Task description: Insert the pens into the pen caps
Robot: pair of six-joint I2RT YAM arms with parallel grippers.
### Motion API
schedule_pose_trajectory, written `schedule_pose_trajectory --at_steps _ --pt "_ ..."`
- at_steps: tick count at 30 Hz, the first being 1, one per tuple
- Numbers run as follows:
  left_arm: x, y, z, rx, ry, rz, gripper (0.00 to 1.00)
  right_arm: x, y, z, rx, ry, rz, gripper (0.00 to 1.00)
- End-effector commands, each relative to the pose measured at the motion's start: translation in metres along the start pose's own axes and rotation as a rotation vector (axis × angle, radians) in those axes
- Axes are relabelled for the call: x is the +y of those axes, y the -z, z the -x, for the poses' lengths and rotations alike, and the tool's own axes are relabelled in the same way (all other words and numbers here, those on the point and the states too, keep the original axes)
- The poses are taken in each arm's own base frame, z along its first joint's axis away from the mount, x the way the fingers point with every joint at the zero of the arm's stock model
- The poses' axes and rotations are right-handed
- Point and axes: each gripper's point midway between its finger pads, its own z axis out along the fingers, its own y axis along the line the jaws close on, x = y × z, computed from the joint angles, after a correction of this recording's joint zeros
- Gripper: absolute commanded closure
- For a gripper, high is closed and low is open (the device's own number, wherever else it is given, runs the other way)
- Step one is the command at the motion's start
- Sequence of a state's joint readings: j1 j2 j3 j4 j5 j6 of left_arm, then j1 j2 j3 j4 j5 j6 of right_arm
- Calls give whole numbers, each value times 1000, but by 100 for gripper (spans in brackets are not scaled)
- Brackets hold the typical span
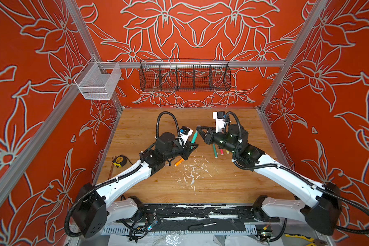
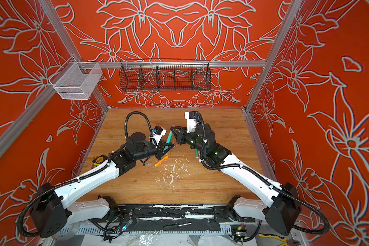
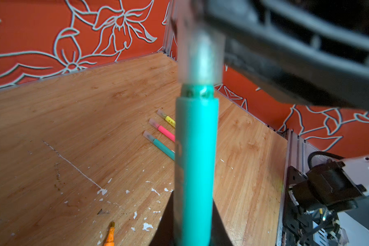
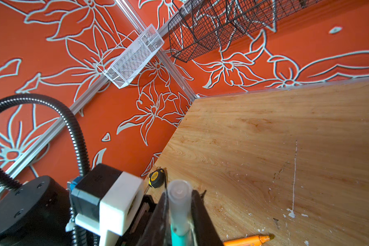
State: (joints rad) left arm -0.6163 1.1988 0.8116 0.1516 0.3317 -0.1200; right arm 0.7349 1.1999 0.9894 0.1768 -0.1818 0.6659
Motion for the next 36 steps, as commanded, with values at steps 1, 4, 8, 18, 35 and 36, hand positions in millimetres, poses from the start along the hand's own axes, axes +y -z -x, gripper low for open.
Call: schedule_pose_trajectory --at_steps 1,4,8,18,35,36 --pt "1 0 23 -64 -16 18 100 16 3 -4 7 -17 62 78" --pt "1 1 24 -69 -21 17 100 17 4 -4 5 -19 64 76" --pt "0 1 23 -66 -25 13 100 20 8 -1 2 -10 66 71" --pt "-4 6 25 -100 -65 1 100 8 52 10 17 125 -99 65" --pt "-28 -1 17 -57 -206 -73 100 0 40 68 2 162 -199 57" --pt "-29 -1 16 -50 -216 -70 100 1 37 67 9 161 -193 57"
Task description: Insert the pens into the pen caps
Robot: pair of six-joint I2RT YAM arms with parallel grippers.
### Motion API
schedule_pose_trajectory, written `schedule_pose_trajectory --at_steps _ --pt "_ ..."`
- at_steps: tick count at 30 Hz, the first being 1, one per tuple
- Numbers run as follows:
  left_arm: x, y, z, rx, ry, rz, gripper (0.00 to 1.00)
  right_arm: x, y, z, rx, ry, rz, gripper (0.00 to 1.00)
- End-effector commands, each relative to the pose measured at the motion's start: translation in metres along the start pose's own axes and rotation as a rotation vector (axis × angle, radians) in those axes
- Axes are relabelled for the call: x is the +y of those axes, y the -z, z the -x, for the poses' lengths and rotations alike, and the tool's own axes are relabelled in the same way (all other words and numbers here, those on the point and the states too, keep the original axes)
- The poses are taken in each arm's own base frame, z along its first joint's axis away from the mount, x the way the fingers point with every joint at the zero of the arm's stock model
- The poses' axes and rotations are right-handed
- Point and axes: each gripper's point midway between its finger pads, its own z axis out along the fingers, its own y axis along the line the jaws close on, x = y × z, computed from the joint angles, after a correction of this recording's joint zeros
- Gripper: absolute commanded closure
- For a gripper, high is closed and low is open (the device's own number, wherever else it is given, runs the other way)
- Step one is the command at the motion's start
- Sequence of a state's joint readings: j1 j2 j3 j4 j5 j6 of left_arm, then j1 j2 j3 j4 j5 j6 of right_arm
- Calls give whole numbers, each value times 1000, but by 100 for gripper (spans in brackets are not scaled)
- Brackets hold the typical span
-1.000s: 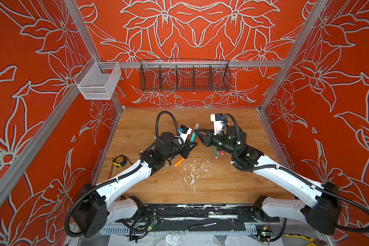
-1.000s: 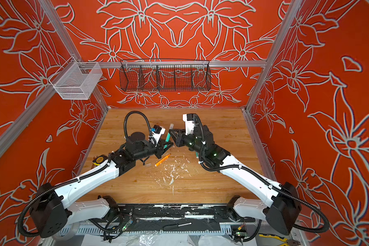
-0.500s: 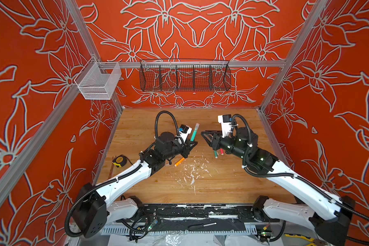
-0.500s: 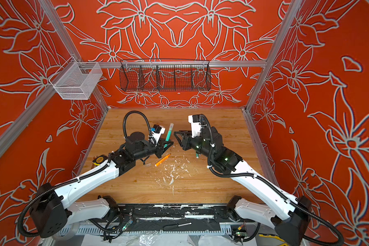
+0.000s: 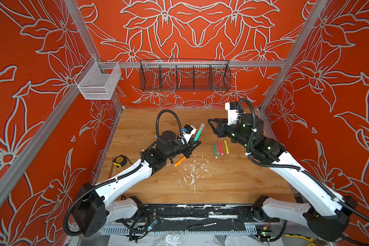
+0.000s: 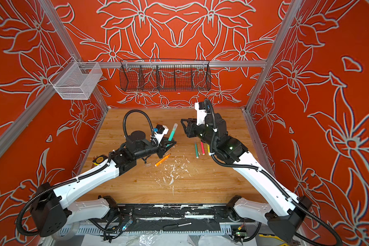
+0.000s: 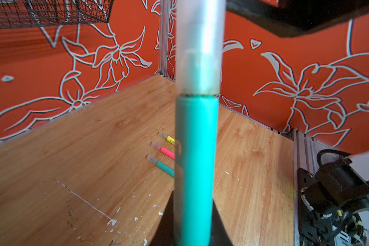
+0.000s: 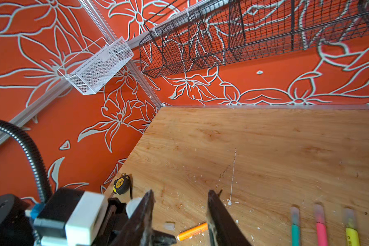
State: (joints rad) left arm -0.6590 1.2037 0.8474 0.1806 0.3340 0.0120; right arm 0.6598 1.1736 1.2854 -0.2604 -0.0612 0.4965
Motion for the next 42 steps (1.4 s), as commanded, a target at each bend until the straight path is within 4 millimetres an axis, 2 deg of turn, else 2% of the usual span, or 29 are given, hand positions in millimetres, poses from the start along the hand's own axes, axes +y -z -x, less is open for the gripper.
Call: schedule_pose_trajectory --at_steps 1,9,16,19,23,28,31,37,42 --pt "-7 1 -1 0 -56 -15 100 9 -2 4 20 16 39 57" --pt "-5 4 2 -13 -63 2 100 2 -8 -19 71 -18 43 59" --pt "-4 4 5 -23 -59 10 100 6 -19 -49 179 -56 101 62" --pt "-3 4 6 -26 -59 15 100 5 -19 -56 198 -64 107 64" --pt "-3 4 5 -26 -50 11 100 2 -12 -49 168 -55 81 64" --pt "-6 1 2 -6 -33 -10 100 -1 0 -17 56 -41 34 58" --pt "-7 -1 0 7 -20 -21 100 6 3 -5 16 -61 59 57" --pt "-8 -3 0 16 2 -28 100 20 -9 -16 69 -114 153 56" --pt "-8 -2 3 11 9 -26 100 20 -16 -27 104 -139 171 64"
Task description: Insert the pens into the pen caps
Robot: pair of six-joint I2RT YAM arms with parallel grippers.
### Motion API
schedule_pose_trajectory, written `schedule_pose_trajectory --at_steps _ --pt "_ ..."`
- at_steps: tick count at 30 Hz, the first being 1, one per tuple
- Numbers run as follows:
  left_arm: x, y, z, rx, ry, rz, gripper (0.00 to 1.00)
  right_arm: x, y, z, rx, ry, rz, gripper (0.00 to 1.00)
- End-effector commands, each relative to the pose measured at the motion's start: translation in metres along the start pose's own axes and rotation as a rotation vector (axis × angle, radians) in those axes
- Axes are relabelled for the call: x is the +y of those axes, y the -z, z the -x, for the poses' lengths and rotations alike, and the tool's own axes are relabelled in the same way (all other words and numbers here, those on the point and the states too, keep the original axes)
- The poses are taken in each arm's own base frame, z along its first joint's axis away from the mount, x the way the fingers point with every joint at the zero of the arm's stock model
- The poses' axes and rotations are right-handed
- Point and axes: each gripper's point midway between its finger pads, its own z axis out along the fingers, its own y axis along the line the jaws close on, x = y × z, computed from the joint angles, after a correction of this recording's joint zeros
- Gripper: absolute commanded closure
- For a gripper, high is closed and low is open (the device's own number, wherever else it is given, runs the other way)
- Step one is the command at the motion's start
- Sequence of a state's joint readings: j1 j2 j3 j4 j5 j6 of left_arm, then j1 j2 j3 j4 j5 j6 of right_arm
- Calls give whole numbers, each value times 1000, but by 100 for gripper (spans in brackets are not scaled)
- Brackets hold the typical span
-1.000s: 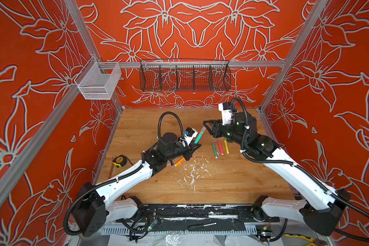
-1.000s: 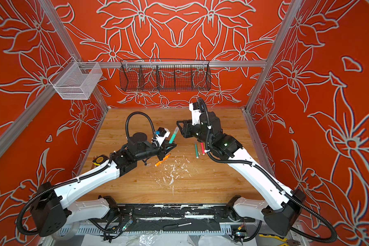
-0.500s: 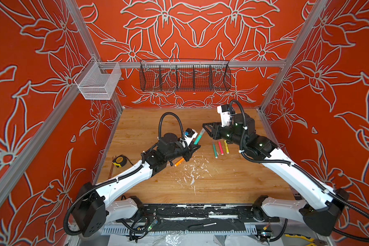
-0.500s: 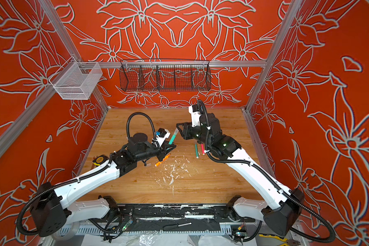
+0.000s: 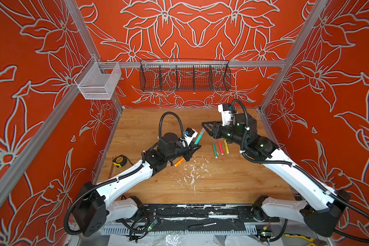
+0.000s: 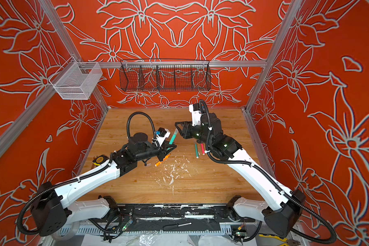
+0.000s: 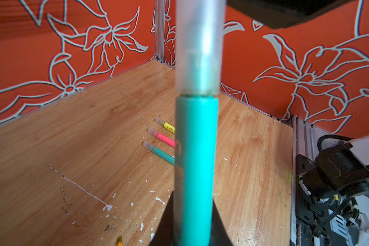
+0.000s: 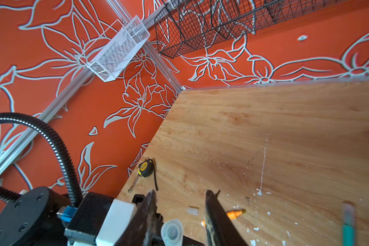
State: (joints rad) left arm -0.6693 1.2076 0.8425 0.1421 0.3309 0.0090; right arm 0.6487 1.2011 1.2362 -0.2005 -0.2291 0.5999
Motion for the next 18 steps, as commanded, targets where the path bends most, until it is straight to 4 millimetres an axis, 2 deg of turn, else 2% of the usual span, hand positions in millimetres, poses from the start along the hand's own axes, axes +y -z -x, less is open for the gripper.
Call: schedule_pose_trajectory --at_steps 1,4,13,18 --pt "-6 1 16 -34 -5 -21 100 6 -4 -4 14 -37 50 65" --pt "-7 1 16 -35 -5 -27 100 4 -7 -8 28 -40 45 71" --pt "-6 0 19 -35 10 -24 100 -1 -11 -23 77 -55 48 76" --pt "-7 -1 22 -30 29 -33 100 -8 -11 -31 91 -54 30 87"
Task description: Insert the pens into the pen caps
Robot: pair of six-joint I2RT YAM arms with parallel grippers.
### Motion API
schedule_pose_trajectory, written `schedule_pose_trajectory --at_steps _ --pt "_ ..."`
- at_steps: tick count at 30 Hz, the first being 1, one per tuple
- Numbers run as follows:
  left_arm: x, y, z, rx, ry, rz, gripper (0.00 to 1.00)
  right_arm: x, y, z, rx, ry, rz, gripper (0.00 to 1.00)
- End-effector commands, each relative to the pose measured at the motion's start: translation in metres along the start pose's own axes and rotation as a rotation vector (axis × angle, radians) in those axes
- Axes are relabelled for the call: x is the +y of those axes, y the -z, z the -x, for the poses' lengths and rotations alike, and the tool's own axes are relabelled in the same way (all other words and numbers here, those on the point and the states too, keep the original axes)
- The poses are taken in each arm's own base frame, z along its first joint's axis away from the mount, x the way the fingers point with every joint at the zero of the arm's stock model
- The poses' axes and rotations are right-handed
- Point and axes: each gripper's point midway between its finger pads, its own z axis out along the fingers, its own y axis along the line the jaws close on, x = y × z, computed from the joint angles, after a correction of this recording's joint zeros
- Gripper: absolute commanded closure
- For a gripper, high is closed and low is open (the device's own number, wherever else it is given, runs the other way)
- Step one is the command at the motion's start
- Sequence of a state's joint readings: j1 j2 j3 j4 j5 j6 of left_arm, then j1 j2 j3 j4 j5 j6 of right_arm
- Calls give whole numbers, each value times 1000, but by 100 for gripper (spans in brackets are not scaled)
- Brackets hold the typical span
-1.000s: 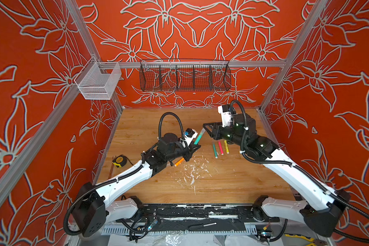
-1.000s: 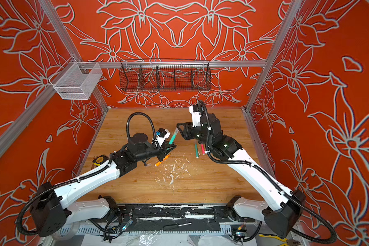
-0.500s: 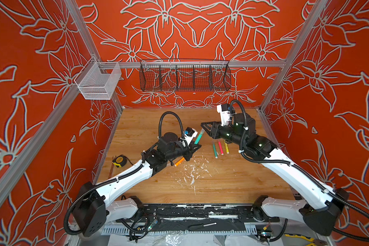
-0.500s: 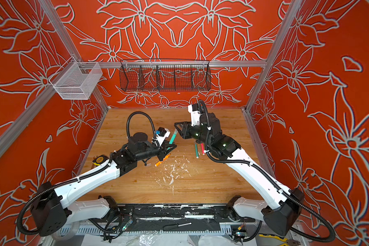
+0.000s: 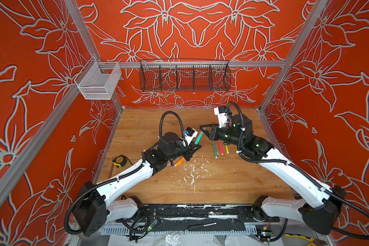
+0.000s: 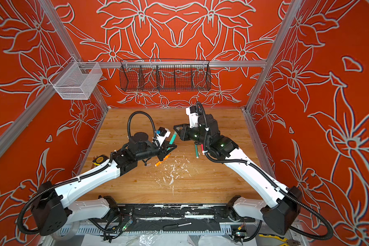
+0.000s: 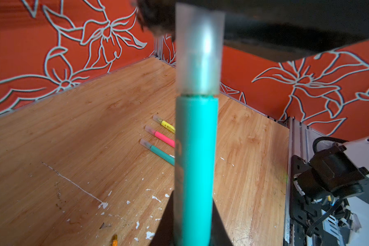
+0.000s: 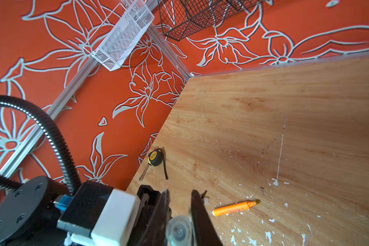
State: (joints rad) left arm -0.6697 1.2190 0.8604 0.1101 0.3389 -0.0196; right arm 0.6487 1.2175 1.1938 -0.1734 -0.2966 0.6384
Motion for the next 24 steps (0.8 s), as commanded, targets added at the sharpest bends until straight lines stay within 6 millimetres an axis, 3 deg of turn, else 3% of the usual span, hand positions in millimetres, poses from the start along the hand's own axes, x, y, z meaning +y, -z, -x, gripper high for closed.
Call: schedule_pose_trajectory --at_steps 1,4,10,24 --pt "-8 1 25 -55 -1 -30 100 -6 -2 -11 30 -9 -6 91" --pt "-7 1 29 -61 24 -24 100 -5 -4 -14 38 -17 7 100" --pt "3 5 49 -81 15 46 100 -7 -11 -31 80 -49 35 100" --pt "24 -5 121 -268 -31 130 100 -25 -8 -77 182 -89 10 100"
